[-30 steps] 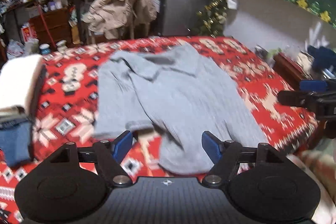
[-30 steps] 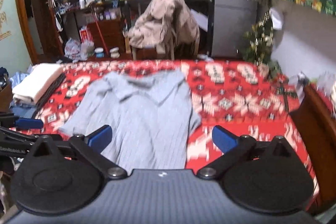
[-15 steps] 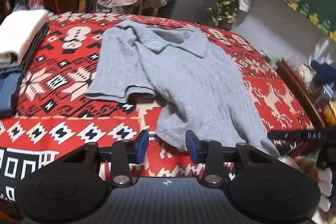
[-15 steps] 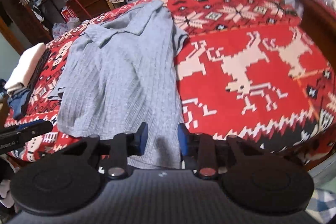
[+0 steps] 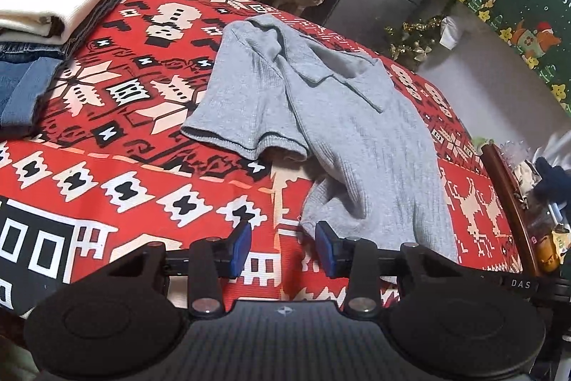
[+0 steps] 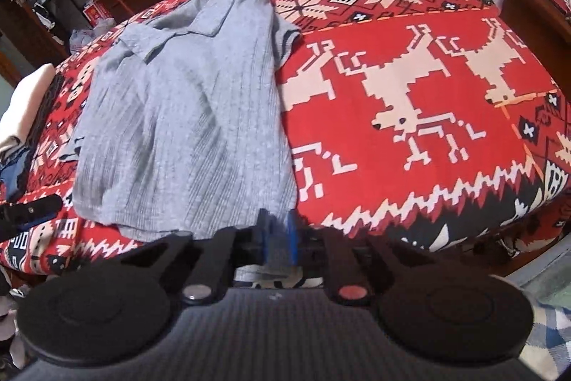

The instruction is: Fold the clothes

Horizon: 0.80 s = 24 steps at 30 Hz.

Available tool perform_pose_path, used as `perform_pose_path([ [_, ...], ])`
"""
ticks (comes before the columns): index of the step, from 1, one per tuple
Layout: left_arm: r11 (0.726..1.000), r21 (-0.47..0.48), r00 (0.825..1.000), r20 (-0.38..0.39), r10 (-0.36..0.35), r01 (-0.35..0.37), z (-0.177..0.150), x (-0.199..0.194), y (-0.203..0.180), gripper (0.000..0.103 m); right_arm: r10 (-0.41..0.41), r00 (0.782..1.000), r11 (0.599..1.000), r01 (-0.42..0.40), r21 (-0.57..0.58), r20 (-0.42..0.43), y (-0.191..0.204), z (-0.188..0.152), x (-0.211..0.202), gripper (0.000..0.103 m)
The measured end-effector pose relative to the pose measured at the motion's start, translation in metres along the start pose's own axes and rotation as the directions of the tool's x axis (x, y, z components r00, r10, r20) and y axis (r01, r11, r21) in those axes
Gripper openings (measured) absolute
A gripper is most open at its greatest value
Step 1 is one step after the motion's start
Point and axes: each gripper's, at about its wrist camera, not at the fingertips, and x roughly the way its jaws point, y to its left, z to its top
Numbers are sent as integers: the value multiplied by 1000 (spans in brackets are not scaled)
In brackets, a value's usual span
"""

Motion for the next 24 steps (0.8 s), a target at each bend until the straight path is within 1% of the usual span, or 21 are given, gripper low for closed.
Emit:
perform_pose_path([
  [2,1000,-1,1000,-2,1,-1,0,0,-1,38,-8,1000,1000,8,-20,-4,3,0,0,30],
  [4,1000,-1,1000,-4,2,-2,-1,0,-1,38,-41,999,997,41,-63,1,12,-3,1,30],
  [5,1000,-2,1000,-5,2,-2,-1,0,-2,38,-60,998,994,61,-93,5,17,-4,2,25],
  [6,1000,-2,1000,-5,1,-1,-1,0,-2,38,-72,997,991,73,-114,6,22,-6,3,9],
  [7,1000,-2,1000,-5,0,0,-1,0,-1,38,-86,996,987,86,-133,7,26,-7,4,6],
  [9,1000,-2,1000,-5,-4,4,0,1,1,38,-130,991,982,131,-136,19,27,-6,4,4],
  [10,1000,-1,1000,-7,-5,5,0,1,1,38,-153,988,980,155,-126,29,25,-4,3,4],
  [14,1000,6,1000,-13,-7,7,-1,2,0,38,-235,968,970,239,-32,87,-2,13,-9,4],
  [17,1000,10,1000,-20,-6,7,0,5,-1,38,-282,952,959,280,31,117,-30,30,-18,4],
  [20,1000,17,1000,-31,-5,6,0,8,-3,38,-335,931,942,329,68,144,-54,46,-23,4],
  [24,1000,31,999,-48,-1,2,5,16,-8,38,-391,907,918,374,128,158,-79,66,-20,4],
])
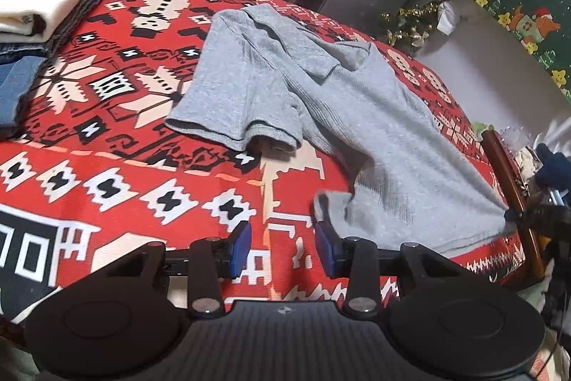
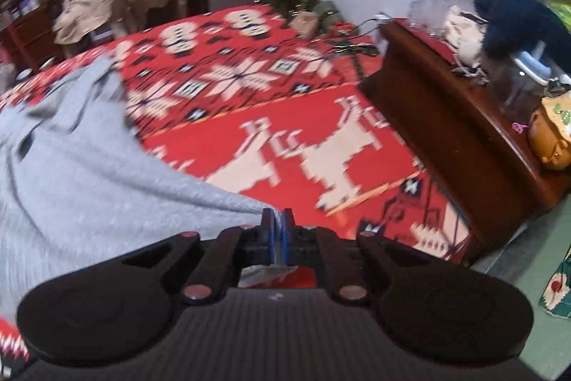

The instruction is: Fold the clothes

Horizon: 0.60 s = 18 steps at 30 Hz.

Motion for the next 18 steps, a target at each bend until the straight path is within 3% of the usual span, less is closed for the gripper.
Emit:
perform_pose_path([
  [2,1000,16,1000,-2,7,-6,5,5,-4,38,-23,1000,999,23,29,-4,-6,5,10,4],
  [9,999,48,999,-54,-8,11,29,38,-16,39,45,998,996,-41,79,-47,-9,3,29,4],
  [18,993,65,981,-172,-89,101,39,47,-32,37,124,991,985,-116,131,-52,-14,1,27,4],
])
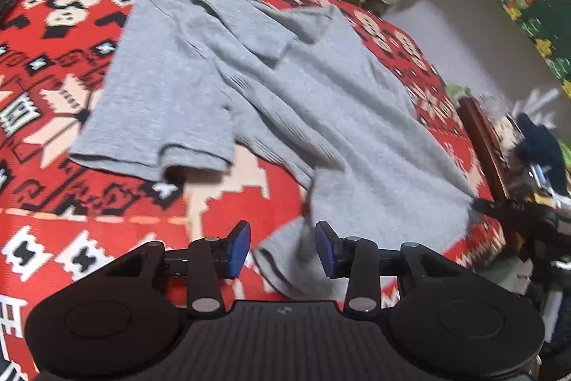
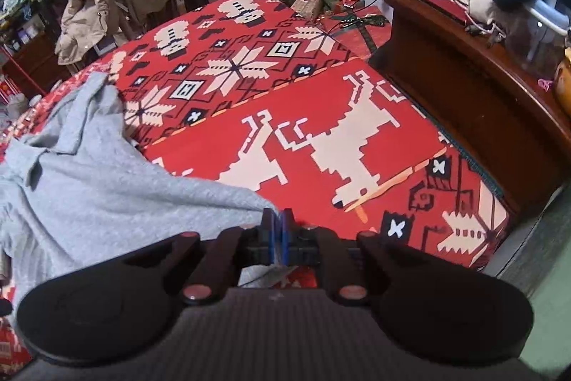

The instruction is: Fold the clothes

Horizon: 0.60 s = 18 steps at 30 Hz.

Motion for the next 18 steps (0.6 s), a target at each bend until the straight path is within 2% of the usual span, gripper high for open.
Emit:
perform_pose_path([
  [1,1000,15,1000,-6,10,-10,-1,1,-3,31,2,1000,1000,-2,2,0,0,0,0,4],
  [2,999,32,1000,-8,27,-26,-3,2,-7,16,6,1000,1000,-6,4,-1,0,0,0,4],
  [3,997,52,998,4,61,-61,-6,2,-12,8,10,1000,1000,-10,5,-3,0,0,0,4],
  [4,993,67,996,17,93,-94,-9,2,-16,3,13,1000,1000,-13,6,-4,1,-1,0,4],
  [6,988,67,989,49,137,-140,-14,-6,-19,3,14,1000,1000,-14,6,-7,3,-2,-1,4],
  [11,990,-10,981,128,144,-144,-22,-57,-7,3,72,997,997,-72,-11,-16,11,-9,-18,4],
  [15,989,-77,968,206,142,-128,-28,-106,4,3,130,991,991,-131,-31,-11,23,-15,-38,4],
  [18,988,-94,962,232,140,-121,-32,-124,7,3,176,984,984,-176,-31,-4,30,-16,-52,4],
])
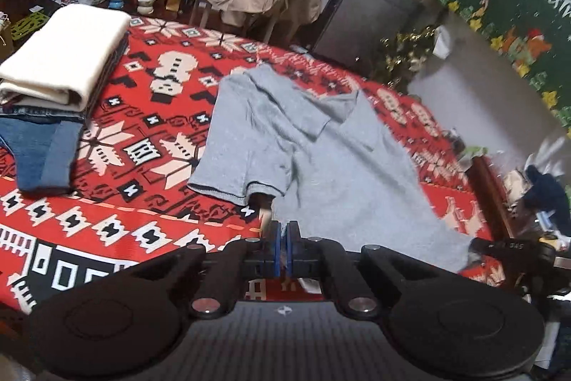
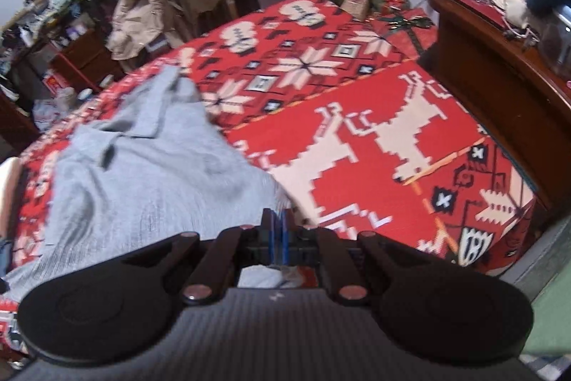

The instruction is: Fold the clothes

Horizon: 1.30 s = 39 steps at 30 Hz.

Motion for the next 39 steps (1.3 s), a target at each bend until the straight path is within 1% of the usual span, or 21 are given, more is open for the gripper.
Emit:
perform_pose_path([
  [2,1000,-10,1000,-23,15,-15,-4,4,5,3,11,1000,1000,-11,-1,4,4,-1,-5,4],
  [7,997,-28,988,-141,68,-72,-22,35,22,4,-51,999,999,51,14,-15,-4,-5,4,4],
  [9,996,-45,985,-154,73,-80,-28,39,28,7,-75,997,997,76,16,-26,-10,-7,9,5],
  [11,994,-63,983,-165,75,-87,-34,43,34,17,-64,997,998,65,18,-40,-15,-10,13,9],
  [12,994,-77,985,-158,69,-82,-34,42,36,20,-56,998,998,57,17,-41,-17,-11,13,13],
  [13,993,-90,987,-147,62,-76,-33,41,38,26,-51,998,999,52,12,-32,-17,-12,11,14],
  [14,992,-100,989,-135,57,-71,-32,40,40,29,-44,999,999,44,8,-23,-17,-13,9,18],
  [15,992,-100,991,-120,60,-72,-31,38,40,30,-29,999,1000,29,6,-15,-17,-13,7,27],
  [16,993,-95,993,-104,63,-73,-29,36,39,34,-17,1000,1000,17,2,-5,-16,-12,4,30],
  [18,993,-86,995,-72,70,-76,-25,33,35,44,10,1000,1000,-10,-15,15,-13,-11,-2,41],
  [19,994,-78,996,-52,72,-76,-23,31,34,53,27,999,999,-26,-28,22,-10,-10,-5,44],
  [20,995,-63,997,-24,73,-74,-22,28,31,60,41,999,998,-39,-40,29,-7,-9,-8,50],
  [22,996,-27,995,35,91,-90,-19,22,22,67,50,997,996,-46,-73,57,0,-8,-14,64],
  [23,994,-5,992,65,106,-106,-17,20,17,71,53,995,994,-45,-101,79,5,-8,-18,76],
  [24,993,9,989,89,118,-120,-16,19,13,73,57,993,991,-44,-129,101,10,-8,-22,84],
  [26,990,22,982,131,138,-142,-12,18,8,83,74,987,983,-48,-180,141,21,-6,-30,93],
  [27,988,22,979,145,146,-150,-9,19,6,85,85,984,980,-55,-194,154,25,-5,-33,100],
  [28,987,23,976,158,153,-159,-6,21,5,88,98,981,977,-62,-206,168,28,-3,-36,102],
  [30,987,32,974,169,152,-159,4,25,2,89,129,973,971,-84,-223,193,35,3,-41,102],
  [34,993,35,976,192,106,-115,27,34,1,89,201,951,959,-142,-245,236,43,20,-42,102],
  [39,991,50,964,244,105,-121,62,59,6,88,214,943,949,-139,-282,256,55,52,-18,102],
])
